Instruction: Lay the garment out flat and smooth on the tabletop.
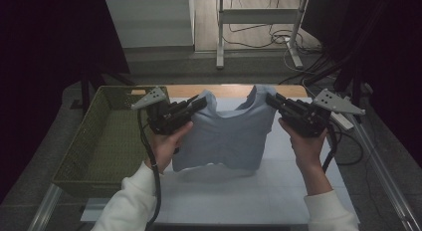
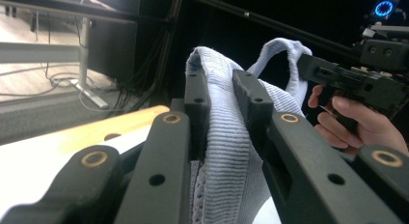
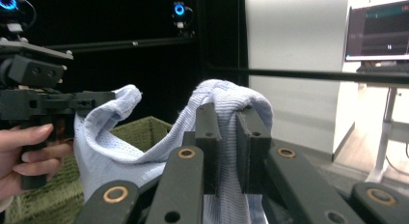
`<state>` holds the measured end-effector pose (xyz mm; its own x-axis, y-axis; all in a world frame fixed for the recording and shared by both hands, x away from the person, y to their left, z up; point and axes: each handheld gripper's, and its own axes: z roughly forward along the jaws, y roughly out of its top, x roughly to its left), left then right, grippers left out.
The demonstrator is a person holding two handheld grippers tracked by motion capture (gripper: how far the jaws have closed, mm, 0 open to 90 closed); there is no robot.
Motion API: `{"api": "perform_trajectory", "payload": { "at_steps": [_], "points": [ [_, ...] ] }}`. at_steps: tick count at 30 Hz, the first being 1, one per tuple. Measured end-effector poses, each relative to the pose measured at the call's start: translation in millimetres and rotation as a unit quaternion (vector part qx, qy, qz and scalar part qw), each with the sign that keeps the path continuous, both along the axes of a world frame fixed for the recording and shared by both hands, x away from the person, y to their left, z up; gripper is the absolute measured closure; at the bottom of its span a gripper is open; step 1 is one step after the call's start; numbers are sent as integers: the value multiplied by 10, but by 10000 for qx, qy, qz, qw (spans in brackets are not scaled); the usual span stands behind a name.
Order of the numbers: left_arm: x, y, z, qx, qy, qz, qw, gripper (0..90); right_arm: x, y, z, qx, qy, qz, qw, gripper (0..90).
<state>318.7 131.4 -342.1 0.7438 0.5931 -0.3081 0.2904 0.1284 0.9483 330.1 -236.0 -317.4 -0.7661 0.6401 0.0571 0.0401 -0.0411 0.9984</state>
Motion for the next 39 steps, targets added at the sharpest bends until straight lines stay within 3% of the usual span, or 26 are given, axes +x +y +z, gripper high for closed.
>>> {"api": "perform_trajectory", "payload": {
  "at_steps": [17,25,29,35,39],
  "points": [
    [-30,45,77,-103,-29,-24,9999,769,-104,65,182,-24,-263,29,9996,811],
    [-41,37,23,-60,34,-68,10000,770,-99,29,103,-32,-180,-7,9998,811],
    [-127,47,25,-83,10,-143,9999,770,-212,-8,127,28,-247,3,9997,811],
    [-381,49,118,-112,-170,-326,9993,768,-554,-31,260,-37,-574,61,9983,811],
    [-379,27,124,-183,-100,-465,9987,768,-651,-45,342,-45,-635,49,9980,811]
  ]
}}
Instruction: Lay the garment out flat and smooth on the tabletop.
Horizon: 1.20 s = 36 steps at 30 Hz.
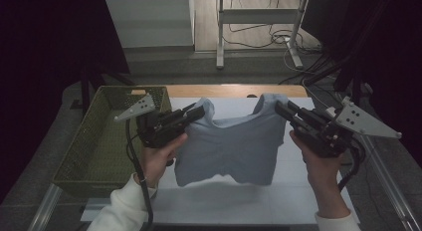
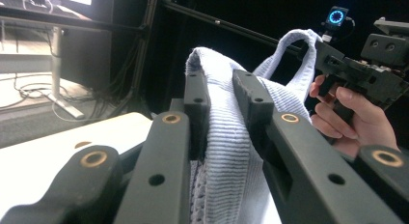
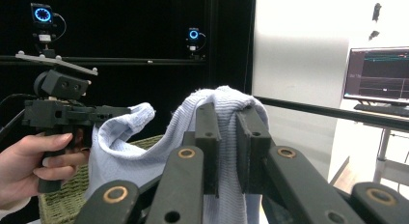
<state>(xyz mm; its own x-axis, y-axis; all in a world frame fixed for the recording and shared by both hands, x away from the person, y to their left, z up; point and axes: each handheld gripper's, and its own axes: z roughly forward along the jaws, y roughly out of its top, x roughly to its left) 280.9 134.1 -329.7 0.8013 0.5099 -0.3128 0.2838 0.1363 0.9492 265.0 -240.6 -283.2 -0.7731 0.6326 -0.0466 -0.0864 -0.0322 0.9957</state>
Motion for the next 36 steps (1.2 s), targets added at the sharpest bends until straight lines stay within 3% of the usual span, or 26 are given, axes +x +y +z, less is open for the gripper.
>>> {"api": "perform_trajectory", "payload": {
  "at_steps": [2,3,5,8,12,14,20,24,26,27,28,31,36],
  "points": [
    [72,-26,-49,52,91,24,9999,767,42,-1,-15,-95,27,-98,9999,810],
    [144,-53,-108,73,228,61,9997,767,76,-2,-37,-124,75,-140,9998,810],
    [268,-101,-223,173,416,126,9989,766,217,-9,-142,-192,316,-237,9990,809],
    [496,-203,-494,328,958,256,9945,764,496,-15,-421,-357,848,-473,9946,810],
    [659,-287,-712,520,1186,399,9908,764,714,-19,-711,-501,1174,-624,9899,809],
    [722,-287,-760,493,1267,482,9895,763,811,-10,-806,-551,1325,-670,9874,809],
    [810,-294,-785,570,1250,702,9880,748,975,23,-857,-629,1411,-770,9850,808],
    [863,-288,-799,621,1241,835,9868,680,1067,82,-864,-763,1419,-795,9837,783],
    [896,-283,-789,717,1256,1080,9836,515,1124,106,-887,-835,1464,-880,9818,680],
    [913,-272,-784,722,1314,1161,9819,389,1151,119,-901,-860,1487,-971,9803,568],
    [923,-254,-782,696,1371,1197,9808,318,1171,128,-913,-858,1506,-1114,9785,484],
    [915,-212,-767,792,1364,1194,9802,271,1193,114,-932,-751,1619,-1182,9768,427],
    [843,-190,-748,886,1350,1027,9815,269,1150,97,-999,-799,1709,-1087,9760,421]
  ]
}}
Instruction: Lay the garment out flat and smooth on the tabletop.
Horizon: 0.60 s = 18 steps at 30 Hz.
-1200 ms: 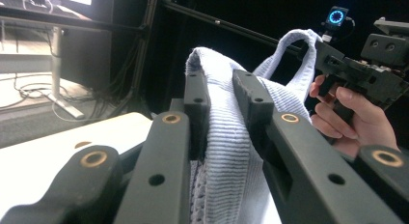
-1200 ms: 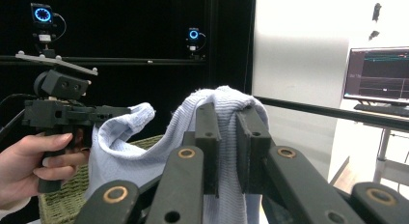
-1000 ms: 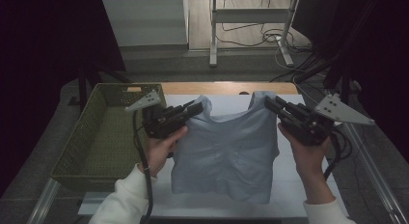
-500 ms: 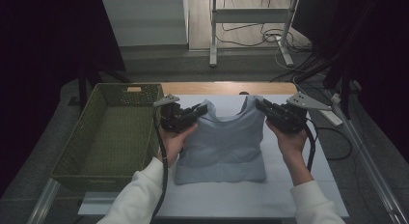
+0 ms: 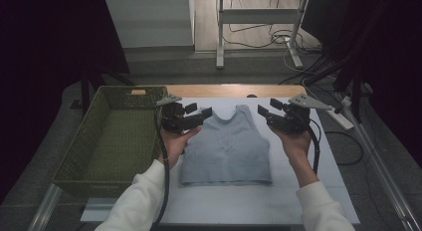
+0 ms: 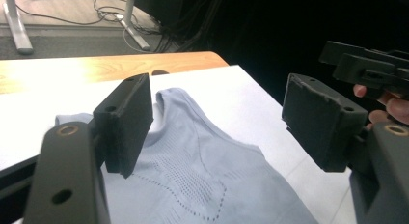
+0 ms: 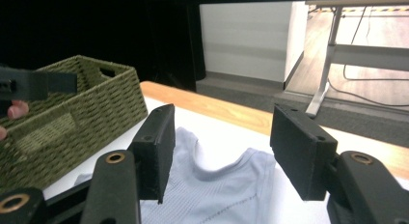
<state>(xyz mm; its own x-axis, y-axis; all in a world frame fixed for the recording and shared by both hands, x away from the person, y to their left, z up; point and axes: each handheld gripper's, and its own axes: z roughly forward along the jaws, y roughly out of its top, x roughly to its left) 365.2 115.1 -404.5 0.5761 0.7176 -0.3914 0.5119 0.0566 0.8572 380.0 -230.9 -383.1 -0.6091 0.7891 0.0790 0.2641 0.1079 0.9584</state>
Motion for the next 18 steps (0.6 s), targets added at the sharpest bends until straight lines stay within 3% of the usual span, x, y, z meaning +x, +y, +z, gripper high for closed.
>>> {"api": "perform_trajectory", "payload": {
  "at_steps": [11,18],
  "points": [
    [-121,100,10,142,136,-282,9994,302,-156,21,-119,-223,131,327,9991,435],
    [-200,144,30,337,171,-436,9983,303,-212,45,-179,-334,186,533,9978,435]
  ]
}}
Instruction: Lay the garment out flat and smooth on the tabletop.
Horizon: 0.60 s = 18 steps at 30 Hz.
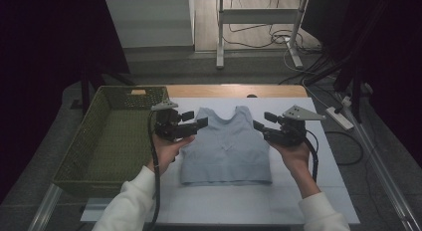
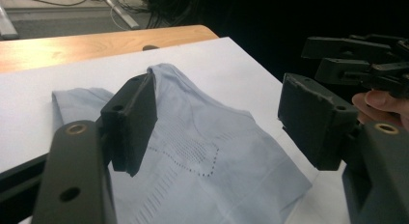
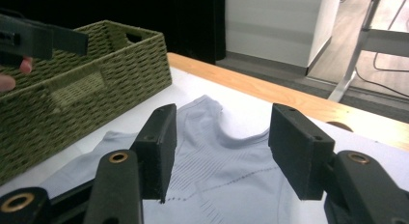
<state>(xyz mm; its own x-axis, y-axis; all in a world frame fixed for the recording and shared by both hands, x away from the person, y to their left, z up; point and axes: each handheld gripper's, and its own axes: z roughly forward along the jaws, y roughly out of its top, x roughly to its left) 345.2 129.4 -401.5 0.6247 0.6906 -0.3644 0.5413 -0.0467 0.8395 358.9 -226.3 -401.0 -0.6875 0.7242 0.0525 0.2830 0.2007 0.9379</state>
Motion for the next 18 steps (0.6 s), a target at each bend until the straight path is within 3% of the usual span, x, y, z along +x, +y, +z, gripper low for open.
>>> {"api": "perform_trajectory", "payload": {
  "at_steps": [9,18],
  "points": [
    [-152,90,-14,191,-59,-142,9997,312,-95,-18,-64,-51,65,113,9999,435],
    [-265,205,-98,190,-51,-159,9997,313,-129,-22,-130,-128,198,180,9996,435]
  ]
}}
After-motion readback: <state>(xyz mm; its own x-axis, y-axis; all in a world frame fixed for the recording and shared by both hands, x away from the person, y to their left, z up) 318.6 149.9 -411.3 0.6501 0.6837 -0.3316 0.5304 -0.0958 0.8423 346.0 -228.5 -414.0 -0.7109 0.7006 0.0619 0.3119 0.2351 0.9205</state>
